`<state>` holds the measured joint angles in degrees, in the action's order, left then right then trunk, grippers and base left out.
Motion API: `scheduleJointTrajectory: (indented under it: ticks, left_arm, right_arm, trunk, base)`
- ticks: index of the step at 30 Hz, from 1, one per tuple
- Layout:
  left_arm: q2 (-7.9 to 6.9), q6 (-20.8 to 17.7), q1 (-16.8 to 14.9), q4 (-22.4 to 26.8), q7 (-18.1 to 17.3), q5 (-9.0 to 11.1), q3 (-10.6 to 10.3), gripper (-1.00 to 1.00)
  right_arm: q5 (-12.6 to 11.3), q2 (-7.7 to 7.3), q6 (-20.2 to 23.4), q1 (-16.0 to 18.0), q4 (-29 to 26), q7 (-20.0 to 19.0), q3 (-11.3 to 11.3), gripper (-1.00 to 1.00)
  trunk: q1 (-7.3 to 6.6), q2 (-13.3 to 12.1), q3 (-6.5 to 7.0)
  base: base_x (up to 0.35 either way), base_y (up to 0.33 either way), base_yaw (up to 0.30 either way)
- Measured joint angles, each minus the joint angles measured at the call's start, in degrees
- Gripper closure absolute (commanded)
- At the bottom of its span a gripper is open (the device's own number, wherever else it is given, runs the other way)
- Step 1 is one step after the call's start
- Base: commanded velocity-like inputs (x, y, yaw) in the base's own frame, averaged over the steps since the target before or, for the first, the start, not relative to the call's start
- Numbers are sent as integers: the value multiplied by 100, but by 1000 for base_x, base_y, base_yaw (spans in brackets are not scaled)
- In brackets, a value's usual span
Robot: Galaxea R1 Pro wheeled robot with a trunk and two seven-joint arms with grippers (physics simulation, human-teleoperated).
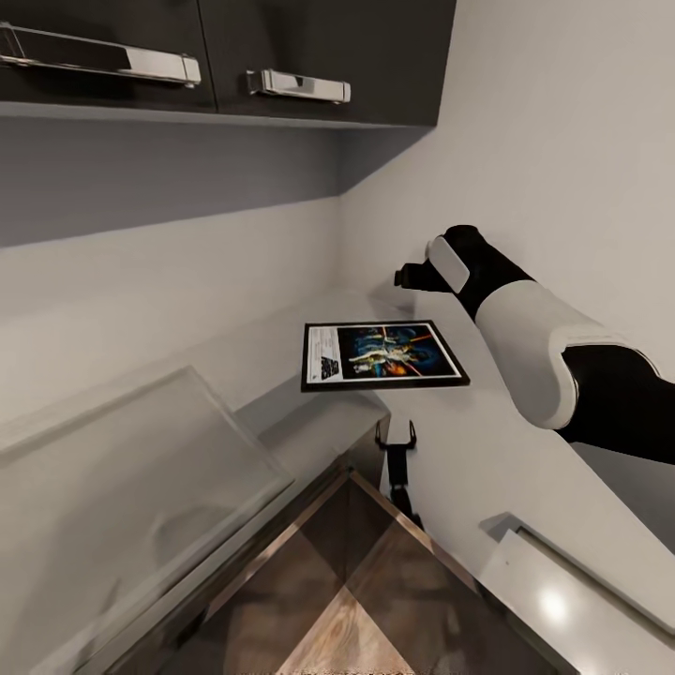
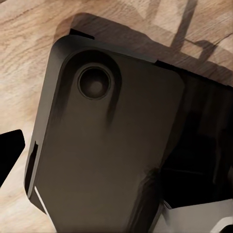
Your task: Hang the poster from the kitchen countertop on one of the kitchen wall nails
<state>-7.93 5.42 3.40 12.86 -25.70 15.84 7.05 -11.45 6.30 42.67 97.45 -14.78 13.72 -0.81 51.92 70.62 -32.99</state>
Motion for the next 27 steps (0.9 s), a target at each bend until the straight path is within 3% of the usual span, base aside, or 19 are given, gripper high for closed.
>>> scheduleJointTrajectory:
  ticks: [27]
  left_arm:
    - [-1, 0, 0, 0, 0, 0, 0, -100]
  right_arm:
    - [0, 0, -2, 0, 7, 0, 0, -100]
  trunk:
    - [0, 0, -255]
  base:
    - [0, 0, 0]
